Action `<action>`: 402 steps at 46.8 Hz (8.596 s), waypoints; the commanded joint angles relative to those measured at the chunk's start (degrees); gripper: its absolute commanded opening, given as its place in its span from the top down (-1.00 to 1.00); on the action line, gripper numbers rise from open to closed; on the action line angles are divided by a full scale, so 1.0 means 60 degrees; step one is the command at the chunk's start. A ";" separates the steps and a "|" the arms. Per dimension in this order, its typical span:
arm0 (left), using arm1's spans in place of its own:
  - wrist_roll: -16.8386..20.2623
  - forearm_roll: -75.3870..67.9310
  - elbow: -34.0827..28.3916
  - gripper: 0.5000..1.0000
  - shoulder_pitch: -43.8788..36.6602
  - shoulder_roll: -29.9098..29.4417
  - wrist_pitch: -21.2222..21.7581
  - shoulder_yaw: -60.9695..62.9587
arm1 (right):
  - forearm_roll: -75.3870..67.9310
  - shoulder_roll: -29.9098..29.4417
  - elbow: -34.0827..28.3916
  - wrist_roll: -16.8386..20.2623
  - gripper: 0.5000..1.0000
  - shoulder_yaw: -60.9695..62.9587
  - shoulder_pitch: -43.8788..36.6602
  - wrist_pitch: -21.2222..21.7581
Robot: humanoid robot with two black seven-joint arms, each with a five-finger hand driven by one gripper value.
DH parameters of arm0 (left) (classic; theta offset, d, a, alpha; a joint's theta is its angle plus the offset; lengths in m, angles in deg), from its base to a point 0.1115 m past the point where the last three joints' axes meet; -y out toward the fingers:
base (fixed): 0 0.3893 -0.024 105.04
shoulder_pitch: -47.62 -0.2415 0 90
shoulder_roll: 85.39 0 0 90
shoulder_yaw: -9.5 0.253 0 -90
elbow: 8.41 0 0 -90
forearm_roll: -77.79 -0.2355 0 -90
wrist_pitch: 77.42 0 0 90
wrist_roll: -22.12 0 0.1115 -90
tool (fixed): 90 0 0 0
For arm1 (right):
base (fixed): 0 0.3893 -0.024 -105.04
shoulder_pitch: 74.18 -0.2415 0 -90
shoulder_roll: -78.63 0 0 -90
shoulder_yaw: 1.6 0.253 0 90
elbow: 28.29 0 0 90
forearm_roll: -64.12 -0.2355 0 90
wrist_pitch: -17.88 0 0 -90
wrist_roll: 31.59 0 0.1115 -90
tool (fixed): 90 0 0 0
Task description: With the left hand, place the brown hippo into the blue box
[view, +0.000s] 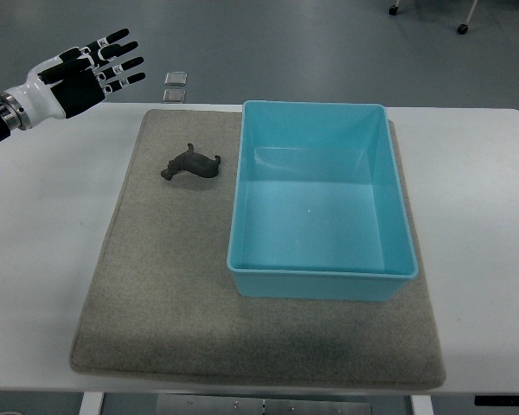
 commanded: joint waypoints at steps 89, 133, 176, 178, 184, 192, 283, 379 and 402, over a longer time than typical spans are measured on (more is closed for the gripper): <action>0.2988 -1.6551 0.1096 -0.99 0.0859 0.0210 0.2902 -0.0280 | 0.0000 0.0000 0.0000 0.0011 -0.74 0.0000 0.0001 0.0000; 0.3076 -1.8282 0.0848 -0.96 0.0492 0.1719 0.5101 0.0878 | 0.0000 0.0000 0.0000 -0.0003 -0.74 0.0000 -0.0014 0.0000; 0.3062 -1.8780 0.0789 0.03 0.0551 0.1851 0.5115 0.0863 | 0.0000 0.0000 0.0000 -0.0003 -0.74 0.0000 0.0001 0.0000; 0.3062 -1.8780 0.0789 0.03 0.0551 0.1851 0.5116 0.0863 | 0.0000 0.0000 0.0000 -0.0003 -0.74 0.0000 0.0001 0.0000; 0.3062 -1.8780 0.0789 0.08 0.0551 0.1851 0.5130 0.0863 | 0.0000 0.0000 0.0000 -0.0003 -0.74 0.0000 0.0001 0.0000; 0.3062 -1.8780 0.0789 0.24 0.0551 0.1866 0.5130 0.0863 | 0.0000 0.0000 0.0000 -0.0003 -0.74 0.0000 0.0001 0.0000; 0.3047 -1.7915 0.4817 1.00 0.3686 -0.0084 0.3387 0.0892 | 0.0000 0.0000 0.0000 -0.0003 -0.74 0.0000 0.0001 0.0000; 0.2930 -1.1032 0.3133 -0.99 0.2455 0.1969 0.4134 0.1068 | 0.0000 0.0000 0.0000 -0.0003 -0.74 0.0000 0.0001 0.0000; 0.2901 -0.7077 0.0791 -1.00 0.2324 0.1412 0.1192 0.1068 | 0.0000 0.0000 0.0000 -0.0003 -0.74 0.0000 0.0001 0.0000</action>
